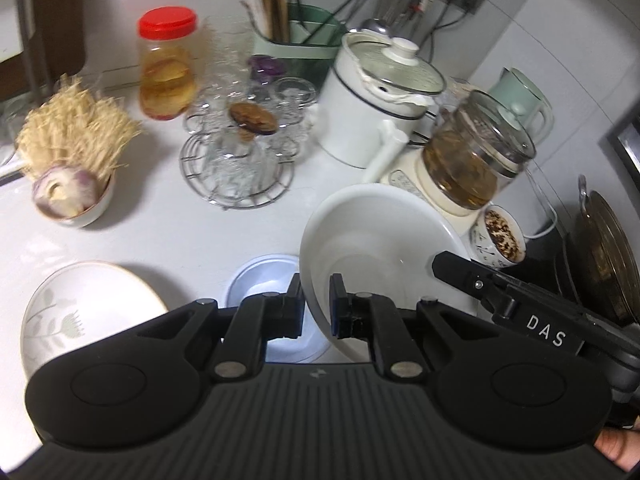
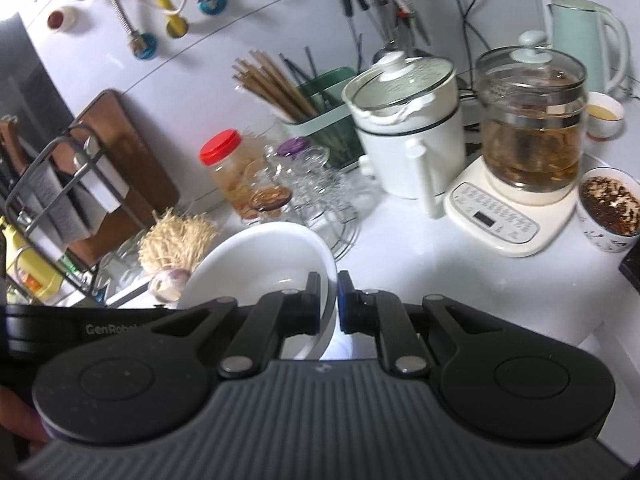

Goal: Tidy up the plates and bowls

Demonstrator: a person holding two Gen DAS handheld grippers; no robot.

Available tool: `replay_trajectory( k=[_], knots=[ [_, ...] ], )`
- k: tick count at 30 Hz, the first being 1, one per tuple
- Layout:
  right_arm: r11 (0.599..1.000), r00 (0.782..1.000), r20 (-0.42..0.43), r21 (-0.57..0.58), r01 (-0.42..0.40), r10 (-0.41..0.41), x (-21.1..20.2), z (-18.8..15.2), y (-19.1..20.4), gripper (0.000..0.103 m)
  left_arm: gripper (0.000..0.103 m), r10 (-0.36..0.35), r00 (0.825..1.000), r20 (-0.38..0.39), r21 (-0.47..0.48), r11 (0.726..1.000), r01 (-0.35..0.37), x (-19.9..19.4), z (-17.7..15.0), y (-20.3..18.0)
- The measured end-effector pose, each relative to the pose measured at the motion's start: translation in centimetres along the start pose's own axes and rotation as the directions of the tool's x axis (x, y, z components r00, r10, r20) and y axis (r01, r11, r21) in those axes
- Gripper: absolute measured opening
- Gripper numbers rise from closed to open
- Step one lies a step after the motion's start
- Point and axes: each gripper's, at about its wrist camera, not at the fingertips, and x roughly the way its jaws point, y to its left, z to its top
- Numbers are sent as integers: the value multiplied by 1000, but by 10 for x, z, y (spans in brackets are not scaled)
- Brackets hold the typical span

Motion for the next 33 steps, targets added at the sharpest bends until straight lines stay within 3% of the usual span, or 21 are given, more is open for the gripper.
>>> replay_trajectory(
  k=[10, 21, 33],
  knots=[
    [999, 996, -89, -39, -4, 1, 23, -9, 15, 13, 13, 34, 999, -28, -77, 996, -36, 13, -18, 28],
    [995, 979, -197, -96, 24, -43, 65, -26, 27, 13, 14, 64, 992, -107, -172, 982, -81, 48, -44, 60],
    [994, 971, -234, -104, 33, -57, 96, -28, 13, 13, 14, 59, 992, -109, -246, 965, -85, 83, -34, 71]
  ],
)
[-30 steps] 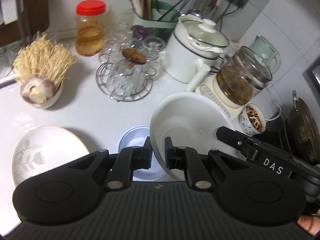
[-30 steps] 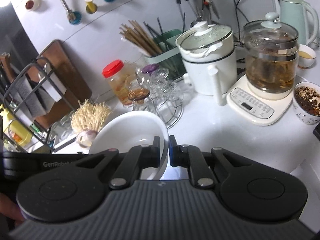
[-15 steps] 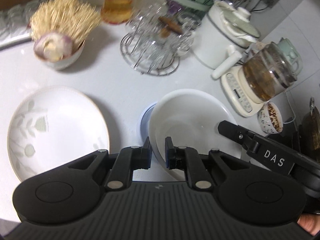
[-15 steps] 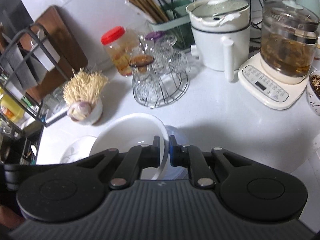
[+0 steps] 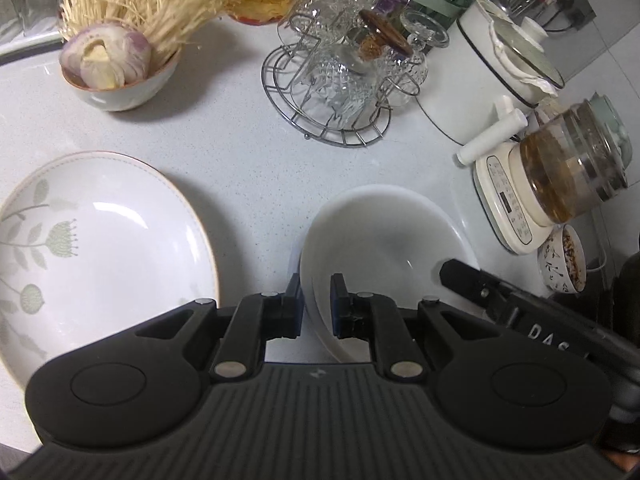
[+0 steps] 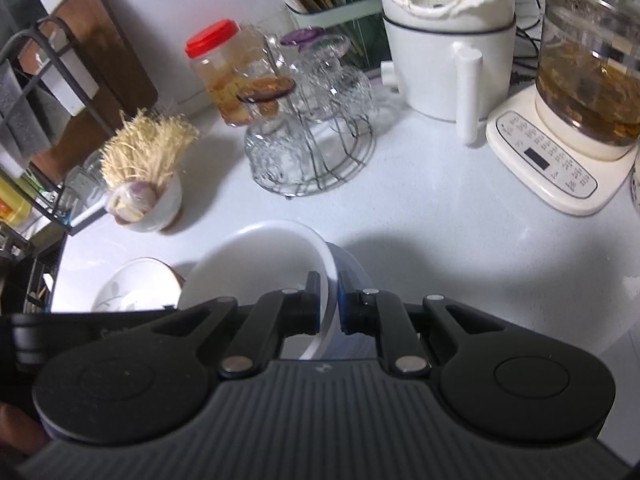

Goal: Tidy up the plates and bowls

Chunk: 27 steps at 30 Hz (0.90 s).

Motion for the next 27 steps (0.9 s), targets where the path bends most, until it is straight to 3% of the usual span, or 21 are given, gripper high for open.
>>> replay_trajectory(
  k=[6, 18, 19, 22, 27],
  knots=[
    [1000, 999, -34, -24, -5, 4, 19, -1, -4, 13, 14, 61, 998, 0, 10, 998, -61, 13, 5, -6],
    [999, 998, -43, -31, -36, 34, 25, 8, -6, 13, 14, 88, 996, -9, 7, 996, -88, 13, 10, 5],
    [999, 998, -44, -21, -38, 37, 25, 10, -8, 16, 15, 93, 996, -12, 9, 996, -93, 12, 9, 5],
    [999, 999, -35, 15, -40, 41, 22, 12, -14, 59, 31, 97, 995, -9, 11, 995, -97, 10, 9, 6],
    [996, 997, -48, 59, -60, 63, 26, 10, -24, 60, 42, 104, 995, 3, 9, 994, -104, 4, 6, 7]
  ],
)
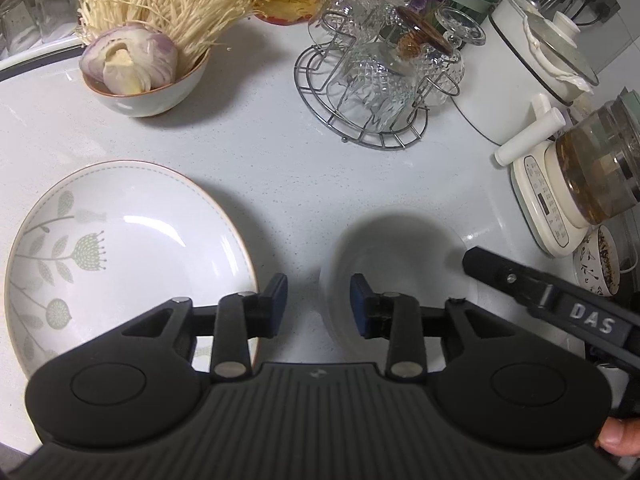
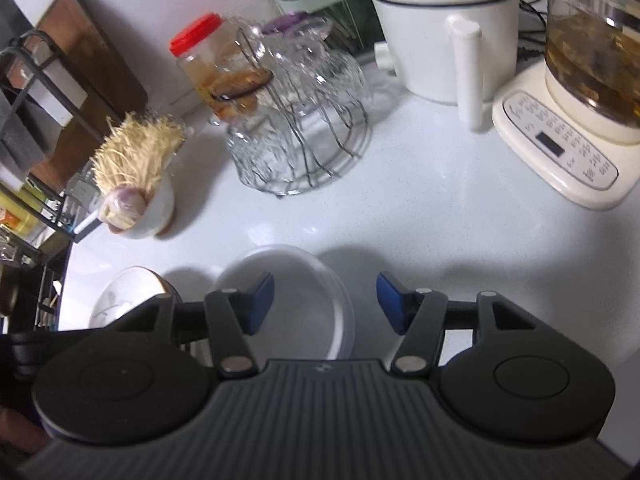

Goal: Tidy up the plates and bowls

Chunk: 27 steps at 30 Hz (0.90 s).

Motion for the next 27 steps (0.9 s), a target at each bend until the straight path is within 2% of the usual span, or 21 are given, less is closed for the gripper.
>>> replay_trajectory(
  k=[4, 7, 12, 19, 21, 25, 27],
  knots=[
    [998, 998, -49, 45, -37, 39, 16, -6, -6, 59, 48, 4, 1000, 15, -5, 1000, -4, -7, -3, 1],
    [995, 994, -93, 83, -50, 58, 29, -12, -10, 58, 49, 10, 1000, 19, -14, 1000, -10, -9, -5, 3],
    [989, 987, -131, 128, -76, 93, 41, -20, -11, 47, 49, 21, 1000, 23, -26, 999, -20, -13, -8, 7],
    [982, 981, -172, 181, -60, 91, 53, -27, -20, 27, 49, 29, 999, 16, -36, 999, -28, -13, -11, 10],
    [978, 980, -173, 198, -67, 102, 54, -28, -24, 26, 49, 27, 1000, 12, -36, 999, -27, -12, -12, 9],
    [975, 981, -168, 212, -62, 99, 51, -28, -28, 23, 61, -2, 1000, 22, -39, 999, 3, -13, -12, 6],
    [975, 982, -165, 214, -57, 93, 49, -28, -31, 22, 61, -12, 1000, 24, -35, 999, 13, -12, -11, 3]
  ],
)
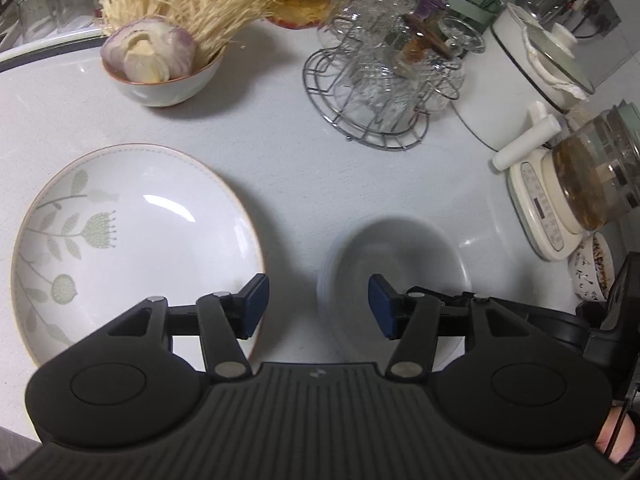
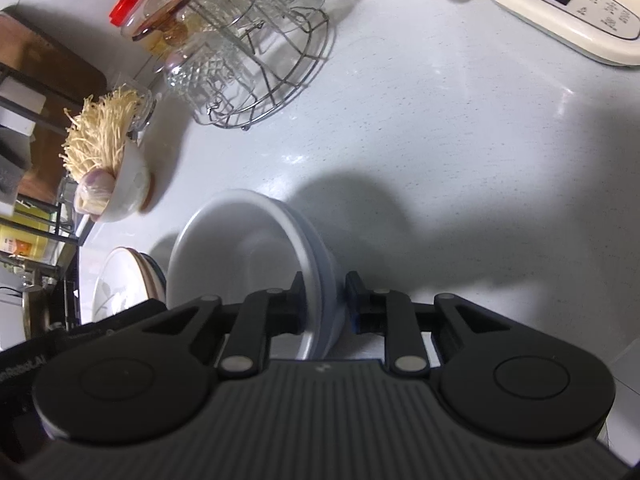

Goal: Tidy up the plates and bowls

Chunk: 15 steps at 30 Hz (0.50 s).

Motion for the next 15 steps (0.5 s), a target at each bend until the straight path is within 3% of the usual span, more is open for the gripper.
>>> replay_trajectory(
  k=[15],
  knots=[
    [998, 998, 26, 12, 61, -61, -19, -3, -18, 19, 61, -59, 997, -44, 114, 991, 63, 27, -1, -38]
  ],
)
